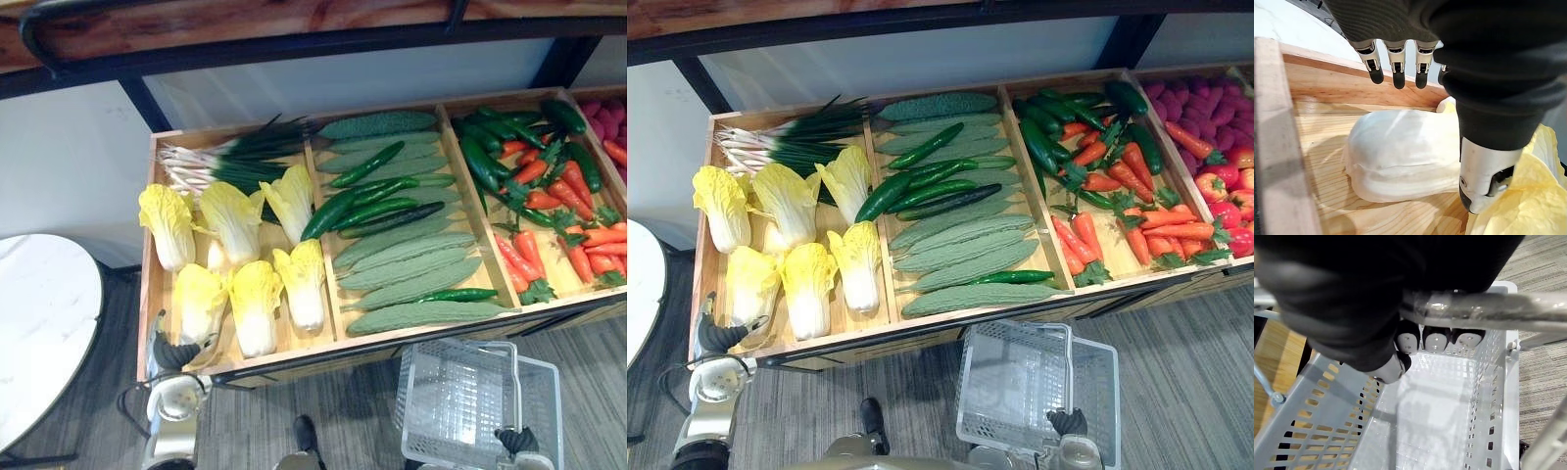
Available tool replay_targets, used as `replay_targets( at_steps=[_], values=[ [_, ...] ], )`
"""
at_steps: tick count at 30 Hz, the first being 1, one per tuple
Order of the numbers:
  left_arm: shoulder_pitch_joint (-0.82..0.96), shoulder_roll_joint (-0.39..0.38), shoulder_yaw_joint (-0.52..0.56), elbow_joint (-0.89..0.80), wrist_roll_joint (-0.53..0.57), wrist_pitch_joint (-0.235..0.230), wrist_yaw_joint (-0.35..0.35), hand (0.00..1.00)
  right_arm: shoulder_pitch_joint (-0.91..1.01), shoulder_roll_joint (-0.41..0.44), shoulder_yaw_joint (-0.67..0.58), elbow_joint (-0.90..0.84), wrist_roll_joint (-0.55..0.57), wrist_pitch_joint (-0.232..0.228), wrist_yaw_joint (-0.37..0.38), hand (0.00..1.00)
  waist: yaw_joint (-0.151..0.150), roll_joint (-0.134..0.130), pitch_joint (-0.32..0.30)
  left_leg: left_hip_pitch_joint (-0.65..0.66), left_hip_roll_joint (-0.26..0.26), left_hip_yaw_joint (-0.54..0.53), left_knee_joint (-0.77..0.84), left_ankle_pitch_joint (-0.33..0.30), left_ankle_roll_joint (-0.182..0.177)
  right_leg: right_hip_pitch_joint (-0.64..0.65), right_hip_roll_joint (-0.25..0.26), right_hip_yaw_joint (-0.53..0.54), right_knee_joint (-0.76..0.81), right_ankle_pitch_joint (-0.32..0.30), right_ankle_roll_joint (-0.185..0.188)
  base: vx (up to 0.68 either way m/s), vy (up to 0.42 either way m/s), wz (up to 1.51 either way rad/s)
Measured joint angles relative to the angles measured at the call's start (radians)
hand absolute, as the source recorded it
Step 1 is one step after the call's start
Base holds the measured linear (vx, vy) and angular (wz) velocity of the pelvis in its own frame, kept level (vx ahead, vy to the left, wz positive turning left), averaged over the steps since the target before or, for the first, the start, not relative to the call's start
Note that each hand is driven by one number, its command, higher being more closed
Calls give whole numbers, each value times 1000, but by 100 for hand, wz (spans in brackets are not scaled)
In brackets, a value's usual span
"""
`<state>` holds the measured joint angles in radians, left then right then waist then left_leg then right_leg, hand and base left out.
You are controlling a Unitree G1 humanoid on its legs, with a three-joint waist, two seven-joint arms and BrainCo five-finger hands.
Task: Pick vegetable in the basket
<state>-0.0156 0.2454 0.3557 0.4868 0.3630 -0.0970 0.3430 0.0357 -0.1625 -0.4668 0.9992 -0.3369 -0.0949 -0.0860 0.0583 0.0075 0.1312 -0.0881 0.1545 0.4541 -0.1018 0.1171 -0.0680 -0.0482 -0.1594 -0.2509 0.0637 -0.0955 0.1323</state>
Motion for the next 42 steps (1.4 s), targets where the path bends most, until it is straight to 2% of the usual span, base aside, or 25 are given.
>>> replay_targets(
  at_steps=[13, 26, 36, 37, 42],
  values=[
    [-120, 32, -75, 80, 6, 17, 2, 0, -40, -36, -27, 39, 3, 3, -35, 100, -1, 15, 43, -46, -6, -56, 0, 15, 10, -21, -3, -46, 17, -13, 1, 32, 3, 11],
    [-175, 68, -75, 77, 11, 43, 0, 0, -83, -52, -38, 63, 14, 4, -37, 100, 1, 8, 86, -90, -4, -81, 0, 30, 9, -68, -3, -58, 45, -21, -2, 13, 3, 3],
    [-192, 75, -75, 55, 14, 44, -5, 0, -112, -59, -43, 76, 21, 5, -37, 100, 0, 3, 120, -102, -1, -91, 1, 42, 8, -83, -2, -63, 64, -23, -5, 13, 2, 3],
    [-195, 78, -75, 55, 14, 44, -6, 100, -114, -60, -41, 76, 21, 5, -36, 100, 0, 2, 122, -102, 0, -91, 1, 42, 7, -86, -3, -61, 66, -23, -5, 0, 0, 0],
    [-212, 99, -76, 55, 40, 44, -10, 100, -121, -60, -34, 76, 21, 5, -36, 100, 2, -6, 132, -103, -1, -91, 1, 43, 7, -95, -6, -57, 82, -28, -3, 0, 0, 0]
  ],
)
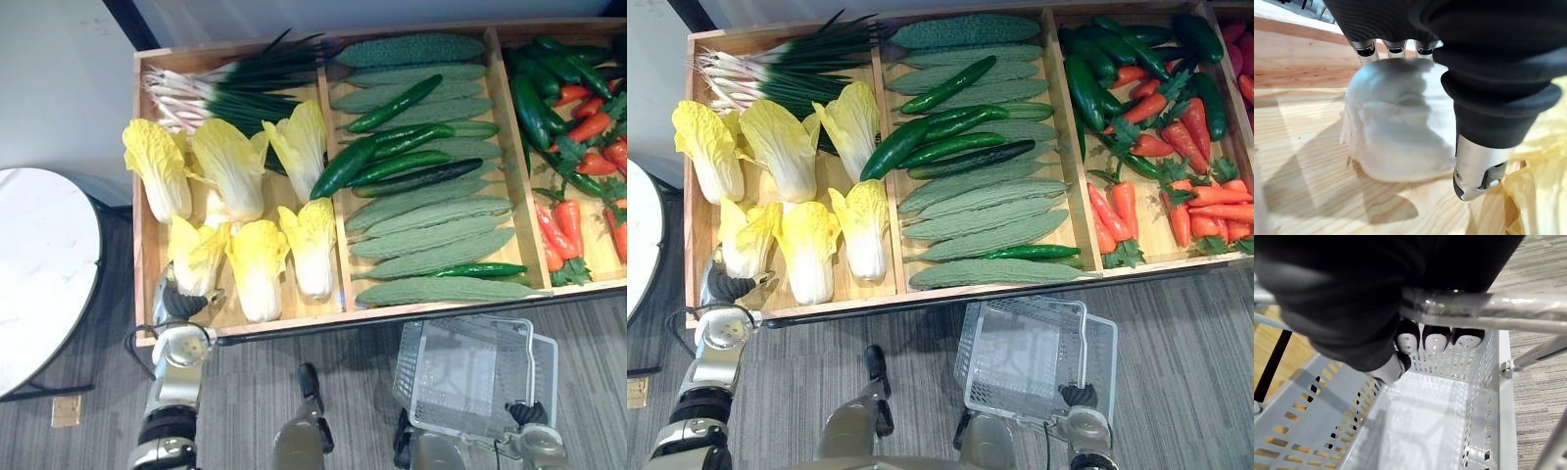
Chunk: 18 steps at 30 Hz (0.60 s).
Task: Pick vegetable in the basket
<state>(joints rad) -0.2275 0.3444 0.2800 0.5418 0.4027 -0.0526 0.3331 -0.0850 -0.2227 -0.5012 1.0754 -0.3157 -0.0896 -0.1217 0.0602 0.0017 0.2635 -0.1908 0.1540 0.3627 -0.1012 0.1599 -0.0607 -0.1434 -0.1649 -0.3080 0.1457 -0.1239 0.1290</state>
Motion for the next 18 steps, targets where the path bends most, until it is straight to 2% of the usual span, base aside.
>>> replay_targets(
  at_steps=[9, 18],
  values=[
    [-5, 13, -12, -7, 10, -2, -6, 100, -7, 0, 9, -1, 0, -3, 0, 100, 5, -16, 14, -1, -5, -1, 0, 0, 0, -10, -7, 4, 16, -8, 3, 36, 9, -1],
    [0, 12, -10, -24, 6, -1, -4, 100, -11, 0, 30, -2, 0, -4, 0, 100, -2, -22, 17, 3, -6, 0, 0, 4, -6, -12, -11, 13, 29, -8, 3, 3, 1, 0]
  ],
)
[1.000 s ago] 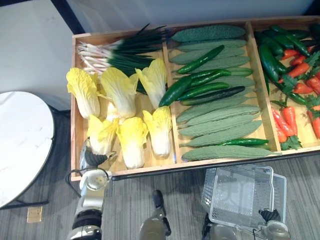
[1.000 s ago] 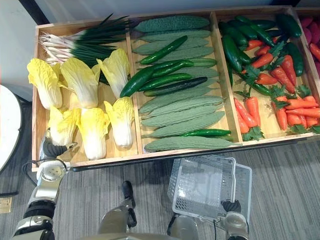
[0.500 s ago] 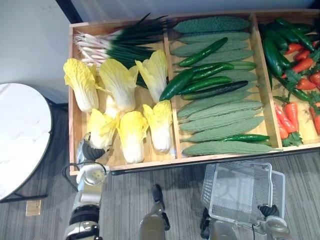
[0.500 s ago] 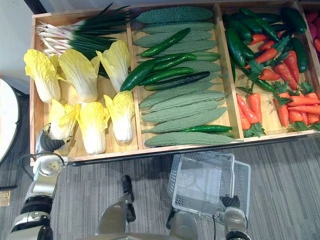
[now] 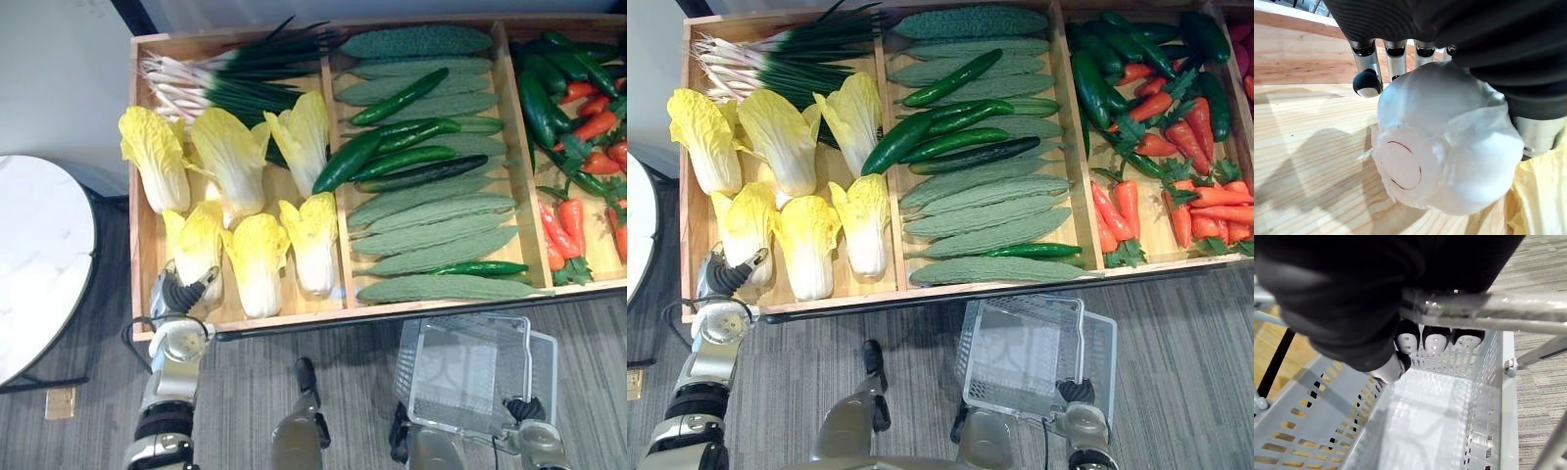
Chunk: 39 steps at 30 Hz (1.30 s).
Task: Pick vegetable in the basket
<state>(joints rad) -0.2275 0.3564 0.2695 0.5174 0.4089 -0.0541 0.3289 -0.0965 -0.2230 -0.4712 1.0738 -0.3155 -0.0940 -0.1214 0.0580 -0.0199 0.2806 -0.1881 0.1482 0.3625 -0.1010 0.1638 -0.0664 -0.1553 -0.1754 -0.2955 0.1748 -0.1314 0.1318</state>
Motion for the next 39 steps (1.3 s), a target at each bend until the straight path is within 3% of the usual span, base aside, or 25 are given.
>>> replay_targets(
  at_steps=[3, 10, 22, 26, 30, 33, 39],
  values=[
    [24, -25, 24, -72, -7, 1, 11, 100, -1, 0, 7, 0, 0, -2, 1, 100, -4, -1, 0, 4, 0, 2, 0, 0, 0, 0, -1, 4, 4, 0, 0, 5, 2, -1],
    [40, -168, 165, -271, -124, 3, 172, 100, -1, 8, 6, -2, -1, -1, 1, 100, -16, -5, -3, 20, 1, 10, 0, 2, 1, 5, -1, 18, 18, 0, 0, 13, 2, -2],
    [84, -249, 205, -596, -121, 1, 317, 100, 56, 44, -23, 2, -1, -3, -1, 100, -29, -21, -82, 71, 6, 40, 0, 1, 0, 31, 3, 55, 14, 7, 2, 15, -1, -7],
    [118, -249, 136, -703, -118, -23, 313, 100, 78, 44, -22, 1, 0, -6, 0, 100, -31, -21, -113, 95, 14, 81, 0, -4, -5, 41, 16, 94, -28, 38, 2, -8, 11, -31],
    [120, -245, 67, -743, -111, -62, 259, 100, 90, 24, -24, 1, -1, -6, 1, 100, -34, -13, -127, 138, 19, 168, 0, -22, -7, 39, 30, 183, -72, 80, 6, -11, 22, -66],
    [120, -242, 21, -757, -110, -86, 210, 100, 90, -12, -31, 1, -8, -1, 2, 100, -57, -4, -133, 179, 15, 258, -1, -46, -15, 34, 34, 270, -101, 112, 15, -13, 32, -86],
    [91, -221, -38, -762, -111, -114, 182, 100, 92, -114, -31, 1, -72, 8, 11, 100, -86, 23, -152, 252, 1, 425, -1, -75, -12, 19, 45, 433, -138, 169, 31, 10, 18, -79]
  ],
)
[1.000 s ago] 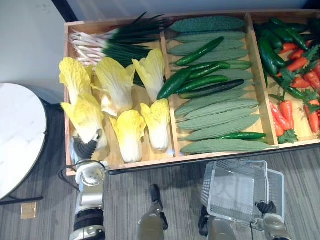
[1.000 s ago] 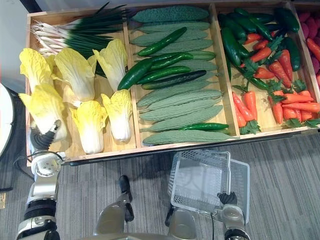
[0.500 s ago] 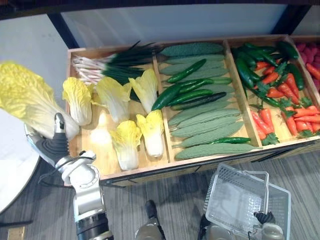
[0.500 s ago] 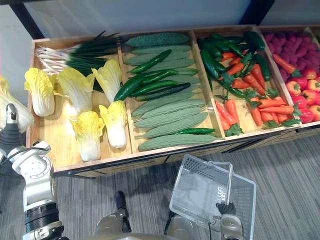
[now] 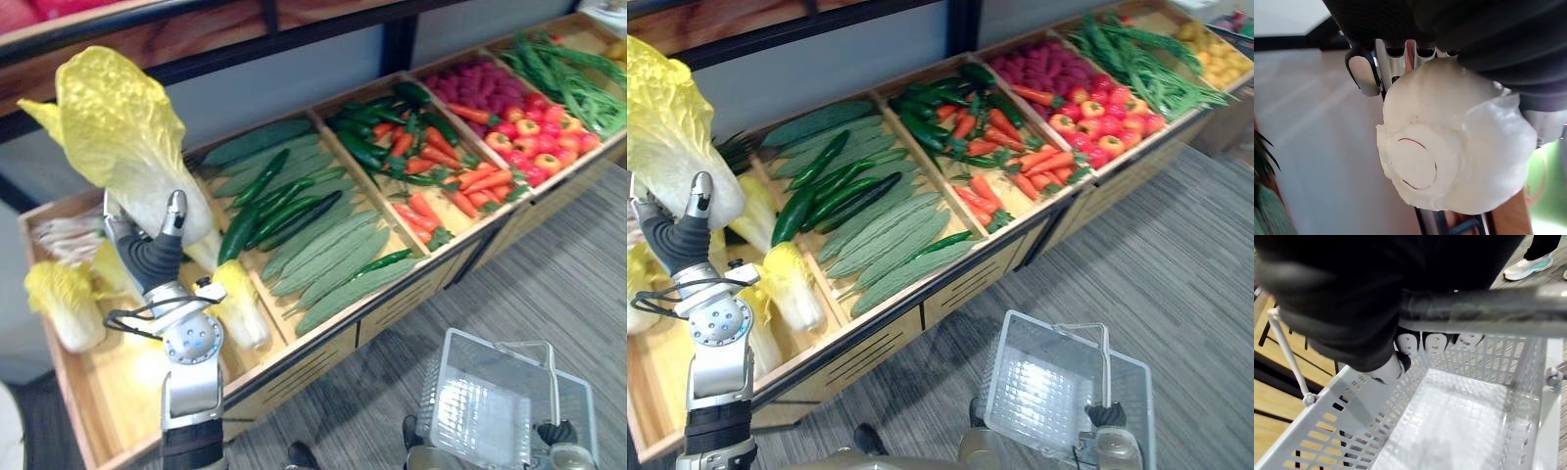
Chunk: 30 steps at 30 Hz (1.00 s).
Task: Pick vegetable in the basket
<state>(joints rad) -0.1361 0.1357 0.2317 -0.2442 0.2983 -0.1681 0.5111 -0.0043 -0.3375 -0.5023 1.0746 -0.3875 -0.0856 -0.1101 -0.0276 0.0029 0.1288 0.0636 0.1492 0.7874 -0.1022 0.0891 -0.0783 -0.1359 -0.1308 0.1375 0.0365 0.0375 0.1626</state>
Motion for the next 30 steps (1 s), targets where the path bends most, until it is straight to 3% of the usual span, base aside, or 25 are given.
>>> replay_targets(
  at_steps=[4, 8, 13, 15, 16, 21, 24, 27, 30],
  values=[
    [-35, 30, -69, 0, -2, -30, -18, 100, 0, -44, 4, -6, -31, 12, 11, 100, -16, 0, 0, 45, 4, 64, 1, -7, -3, 2, 20, 69, 1, 13, 4, 8, -18, -59],
    [-38, 60, -150, 1, -21, -51, -56, 100, 2, -90, 111, -101, -49, 18, 33, 100, -25, -2, 0, 105, 10, 169, 1, -22, -21, -2, 48, 163, -2, 25, 10, -35, -20, -78],
    [-61, 159, -337, 2, -94, -119, -172, 100, 52, -197, 235, -376, -49, 8, 72, 100, -22, -14, -15, 151, 13, 291, 0, -44, -49, -21, 65, 197, -8, 40, 32, -48, -50, -61],
    [-68, 177, -365, 2, -113, -128, -189, 100, 57, -215, 251, -420, -49, 4, 77, 100, -23, -12, -25, 156, 15, 301, 1, -45, -51, -23, 69, 199, -6, 41, 32, -7, -29, -29],
    [-89, 222, -422, 2, -199, -152, -257, 100, 70, -258, 286, -511, -45, -23, 89, 100, -21, -15, -43, 167, 22, 328, 1, -48, -57, -25, 82, 206, -2, 44, 27, 10, -21, -26],
    [-138, 266, -513, 2, -305, -184, -375, 100, 76, -310, 356, -657, -43, -102, 117, 100, -19, -14, -72, 198, 48, 368, 2, -49, -83, -17, 113, 220, 4, 55, 12, 17, -9, -24],
    [-149, 305, -583, 2, -345, -187, -424, 100, 78, -324, 370, -694, -25, -127, 124, 100, -17, -14, -72, 205, 58, 387, 10, -57, -96, -18, 126, 226, 4, 55, 12, 19, -6, -17],
    [-184, 368, -681, 5, -372, -195, -494, 100, 77, -386, 436, -714, -1, -146, 148, 100, -15, -11, -74, 201, 123, 411, 157, -129, -112, -18, 133, 229, 15, 55, 12, 60, -28, -24],
    [-244, 388, -757, 22, -372, -221, -537, 100, 77, -420, 472, -718, 5, -149, 164, 100, -26, -9, -74, 202, 144, 417, 208, -161, -117, -17, 137, 234, 21, 55, 12, -14, 6, -16]
  ],
)
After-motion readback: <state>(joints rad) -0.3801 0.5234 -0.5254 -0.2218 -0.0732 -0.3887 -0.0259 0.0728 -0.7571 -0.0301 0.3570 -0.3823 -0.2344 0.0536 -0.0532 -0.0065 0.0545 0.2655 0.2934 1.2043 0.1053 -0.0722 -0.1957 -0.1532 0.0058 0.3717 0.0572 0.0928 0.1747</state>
